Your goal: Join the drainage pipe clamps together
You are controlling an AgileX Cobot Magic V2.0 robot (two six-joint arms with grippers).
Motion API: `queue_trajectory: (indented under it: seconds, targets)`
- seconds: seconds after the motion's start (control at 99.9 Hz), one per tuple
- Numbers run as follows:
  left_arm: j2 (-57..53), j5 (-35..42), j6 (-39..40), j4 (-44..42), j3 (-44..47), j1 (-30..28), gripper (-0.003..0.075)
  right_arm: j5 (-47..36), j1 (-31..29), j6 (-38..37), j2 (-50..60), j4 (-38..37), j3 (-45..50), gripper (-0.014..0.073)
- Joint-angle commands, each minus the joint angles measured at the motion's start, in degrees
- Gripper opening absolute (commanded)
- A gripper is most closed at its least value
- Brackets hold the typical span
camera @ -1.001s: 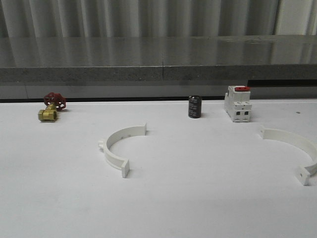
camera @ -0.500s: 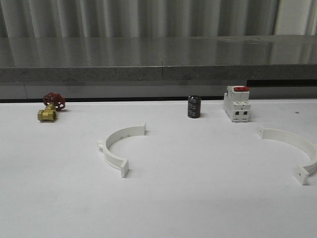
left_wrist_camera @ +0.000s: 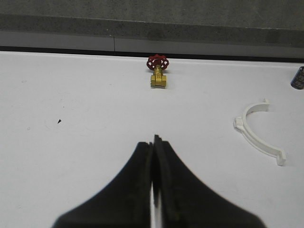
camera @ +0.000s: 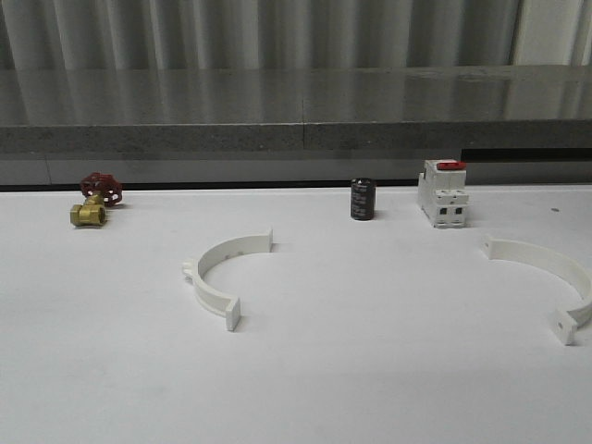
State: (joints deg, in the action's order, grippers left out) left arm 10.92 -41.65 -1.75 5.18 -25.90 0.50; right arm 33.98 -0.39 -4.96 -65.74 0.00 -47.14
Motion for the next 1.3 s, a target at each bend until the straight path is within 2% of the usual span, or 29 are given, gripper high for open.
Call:
queue_trajectory:
  seconds: [0.0,0.07,0.14,0.33,0.831,1.291]
  targets:
    - [0.6,3.9,0.2,1.0,-1.4,-0.1,-0.0021,-1.5,-0.2,0.6,-0.1,0.3,-2.0,0.0374]
    - [0.6,3.9,0.2,1.0,-1.4,-0.1,-0.0021,-1.0,-0.2,0.6,-0.7,1.0,-2.0,0.0506]
    - [0.6,3.9,0.2,1.0,-1.4,-0.1,-0.0021,-0.9,-0.2,0.6,-1.4,2.1,-2.0,0.0558]
    - [0.6,3.9,0.2,1.0,-1.4,-0.1,-0.0021,-0.8,-0.2,0.7,-7.6,3.1,-4.5,0.0519]
    - [0.6,3.9,0.2,1.0,-1.4,-0.1,-0.0021,-1.2,2.6,2.8,-30.8,3.0,-15.4,0.0519]
    - [0.6,3.9,0.2,1.0,-1.4,-0.1,-0.0021,-1.6,2.6,2.8,-37.9,2.8,-17.0,0.0519]
